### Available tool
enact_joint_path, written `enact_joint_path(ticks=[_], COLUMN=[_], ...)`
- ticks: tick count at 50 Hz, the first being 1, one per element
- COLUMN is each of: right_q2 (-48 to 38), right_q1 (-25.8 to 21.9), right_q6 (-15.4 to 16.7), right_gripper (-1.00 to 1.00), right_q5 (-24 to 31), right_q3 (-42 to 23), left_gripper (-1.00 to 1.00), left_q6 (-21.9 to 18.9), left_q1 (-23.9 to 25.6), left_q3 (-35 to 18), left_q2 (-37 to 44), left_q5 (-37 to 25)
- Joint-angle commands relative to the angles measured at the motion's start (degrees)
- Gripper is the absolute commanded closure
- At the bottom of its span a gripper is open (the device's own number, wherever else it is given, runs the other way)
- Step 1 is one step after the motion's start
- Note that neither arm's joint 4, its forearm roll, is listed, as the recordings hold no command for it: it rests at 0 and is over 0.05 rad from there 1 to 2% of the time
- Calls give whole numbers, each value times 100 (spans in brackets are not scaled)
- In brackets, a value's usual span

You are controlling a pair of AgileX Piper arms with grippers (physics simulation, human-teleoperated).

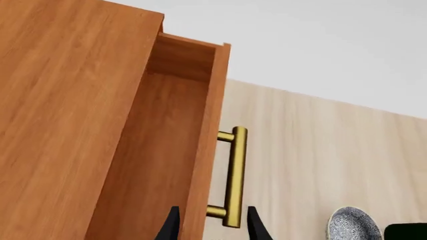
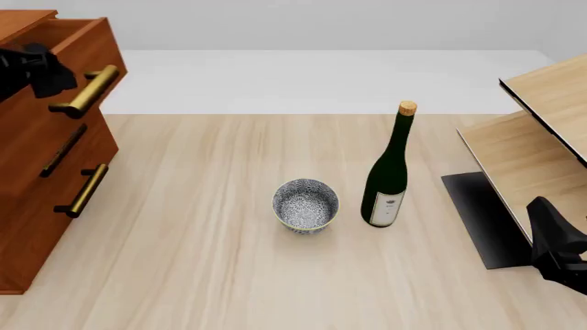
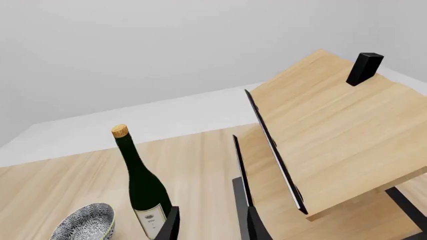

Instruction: Close the bottom drawer of the cabinet and open the top drawer.

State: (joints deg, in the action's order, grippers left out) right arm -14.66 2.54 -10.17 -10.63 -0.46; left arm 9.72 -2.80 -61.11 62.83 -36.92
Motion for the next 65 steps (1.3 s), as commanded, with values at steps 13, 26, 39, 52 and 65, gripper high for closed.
enact_joint_path(ticks=[13,26,39,52,65], right_q2=[-4,-29,-89,-66,-53], right_q1=[2,4,21,20,25], right_q6=[2,-14,-28,-24,-19], right_gripper=[-100,-100,-100,-100,-100], right_q5=[-4,-26,-95,-77,-61], right_q3=[-1,4,18,21,17], left_gripper=[-100,-100,-100,-100,-100], left_q6=[285,349,526,644,771], left_q1=[590,985,1448,1750,2146], left_q3=[19,-103,-182,-154,-215], left_q2=[236,378,514,554,629], left_q5=[135,121,185,261,316])
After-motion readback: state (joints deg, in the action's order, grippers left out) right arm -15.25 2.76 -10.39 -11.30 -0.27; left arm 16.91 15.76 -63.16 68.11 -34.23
